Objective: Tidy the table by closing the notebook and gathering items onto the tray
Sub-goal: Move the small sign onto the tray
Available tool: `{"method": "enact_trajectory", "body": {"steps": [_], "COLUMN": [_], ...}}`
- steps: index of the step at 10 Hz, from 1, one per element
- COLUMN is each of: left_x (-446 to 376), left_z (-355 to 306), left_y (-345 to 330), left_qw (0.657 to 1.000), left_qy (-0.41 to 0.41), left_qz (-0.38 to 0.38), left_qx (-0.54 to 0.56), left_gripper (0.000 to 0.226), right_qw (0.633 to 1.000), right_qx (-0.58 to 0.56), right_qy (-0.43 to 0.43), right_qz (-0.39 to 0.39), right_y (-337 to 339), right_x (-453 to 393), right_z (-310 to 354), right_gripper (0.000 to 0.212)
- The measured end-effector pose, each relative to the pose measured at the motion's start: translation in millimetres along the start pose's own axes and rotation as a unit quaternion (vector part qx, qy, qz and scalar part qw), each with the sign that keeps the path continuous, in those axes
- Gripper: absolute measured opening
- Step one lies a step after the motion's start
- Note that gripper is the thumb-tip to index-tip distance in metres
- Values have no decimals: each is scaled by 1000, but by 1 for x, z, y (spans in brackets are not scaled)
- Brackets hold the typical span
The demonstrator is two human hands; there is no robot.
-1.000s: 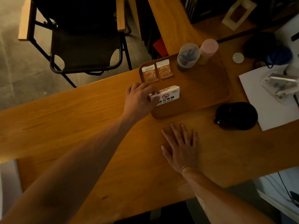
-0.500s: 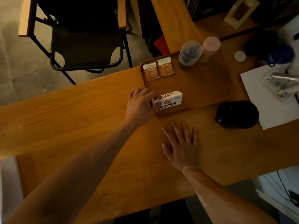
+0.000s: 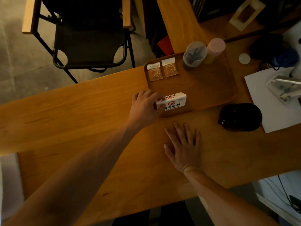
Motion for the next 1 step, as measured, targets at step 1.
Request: {"method": "enact_trajectory", "body": {"steps": [1], "left_x": [4], "left_z": [3], "left_y": [-2], "left_qw": [999], "left_qy": [8], "left_qz": [18], "left_qx": [-26], "left_gripper": [48], "right_qw": [1000], "right_qx": [-5], "right_qy": [1], "right_qz": [-4], "right_y": [3], "right_x": [0], "right_z": [2], "right_gripper": [64]}}
Point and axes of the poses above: each hand's wrist, its own x-axis away from the middle knuckle, its own y-axis out of the back of the hand, z = x × y, the point moved 1 cm from there along -x, towards the middle knuckle, and after that the axes turned 1 degree about -z, right-handed, at the moved point
